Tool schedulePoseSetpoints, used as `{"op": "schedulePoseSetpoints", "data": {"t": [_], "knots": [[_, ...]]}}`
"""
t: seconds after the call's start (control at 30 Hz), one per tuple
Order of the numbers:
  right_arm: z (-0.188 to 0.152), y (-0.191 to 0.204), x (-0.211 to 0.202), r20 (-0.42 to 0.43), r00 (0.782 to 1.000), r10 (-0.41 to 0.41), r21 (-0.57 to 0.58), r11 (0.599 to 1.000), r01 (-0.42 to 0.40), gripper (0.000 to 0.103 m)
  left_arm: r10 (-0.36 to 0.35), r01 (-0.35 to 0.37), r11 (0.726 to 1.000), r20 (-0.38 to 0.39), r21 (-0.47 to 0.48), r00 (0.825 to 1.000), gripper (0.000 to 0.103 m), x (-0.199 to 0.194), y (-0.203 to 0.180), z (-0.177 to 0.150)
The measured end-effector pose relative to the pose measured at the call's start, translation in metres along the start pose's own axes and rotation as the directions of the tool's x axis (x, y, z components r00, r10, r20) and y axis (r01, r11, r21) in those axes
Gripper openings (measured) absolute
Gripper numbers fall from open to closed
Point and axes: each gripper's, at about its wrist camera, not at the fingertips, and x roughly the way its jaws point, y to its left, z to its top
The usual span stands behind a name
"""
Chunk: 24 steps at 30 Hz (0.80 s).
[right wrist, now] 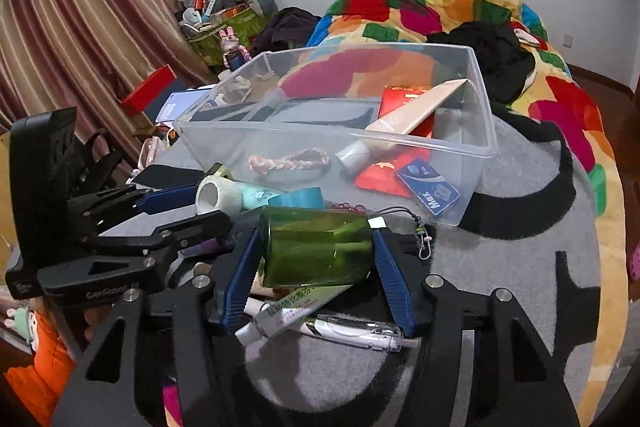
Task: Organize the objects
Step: 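Drop the green bottle from the right tool while the left drops white tape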
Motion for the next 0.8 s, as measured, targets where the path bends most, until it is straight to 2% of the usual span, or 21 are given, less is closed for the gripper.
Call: {"op": "schedulePoseSetpoints", "data": {"t": [0.2, 0.4, 0.53, 0.6, 0.67, 0.73, 0.8], "knots": [[-0.008, 0.005, -0.007, 0.027, 1.0, -0.007, -0.022, 1.0, 0.008, 0.054, -0.023, 0.022, 0.999, -0.021, -0.045, 1.0, 0.053, 0.003, 0.003, 0.004], [-0.014, 0.013, -0.018, 0.056, 0.998, -0.014, -0.063, 0.998, 0.018, 0.054, -0.102, 0.092, 0.982, -0.055, -0.163, 0.993, 0.053, 0.008, 0.018, 0.009], [-0.017, 0.018, -0.023, 0.075, 0.997, -0.013, -0.085, 0.996, 0.019, 0.054, -0.119, 0.1, 0.97, -0.072, -0.22, 0.99, 0.053, 0.012, 0.023, 0.008], [-0.018, 0.019, -0.025, 0.081, 0.997, -0.01, -0.094, 0.995, 0.018, 0.054, -0.14, 0.119, 0.96, -0.067, -0.255, 0.988, 0.05, 0.012, 0.026, 0.006], [-0.019, 0.021, -0.026, 0.083, 0.997, -0.011, -0.102, 0.995, 0.02, 0.054, -0.156, 0.135, 0.954, -0.059, -0.266, 0.986, 0.041, 0.01, 0.027, 0.005], [-0.021, 0.022, -0.026, 0.083, 0.996, -0.014, -0.108, 0.994, 0.023, 0.054, -0.151, 0.132, 0.956, -0.055, -0.26, 0.987, 0.035, 0.006, 0.024, 0.005], [-0.022, 0.022, -0.026, 0.083, 0.996, -0.014, -0.11, 0.994, 0.024, 0.054, -0.133, 0.116, 0.963, -0.054, -0.245, 0.99, 0.034, 0.005, 0.021, 0.007]]}}
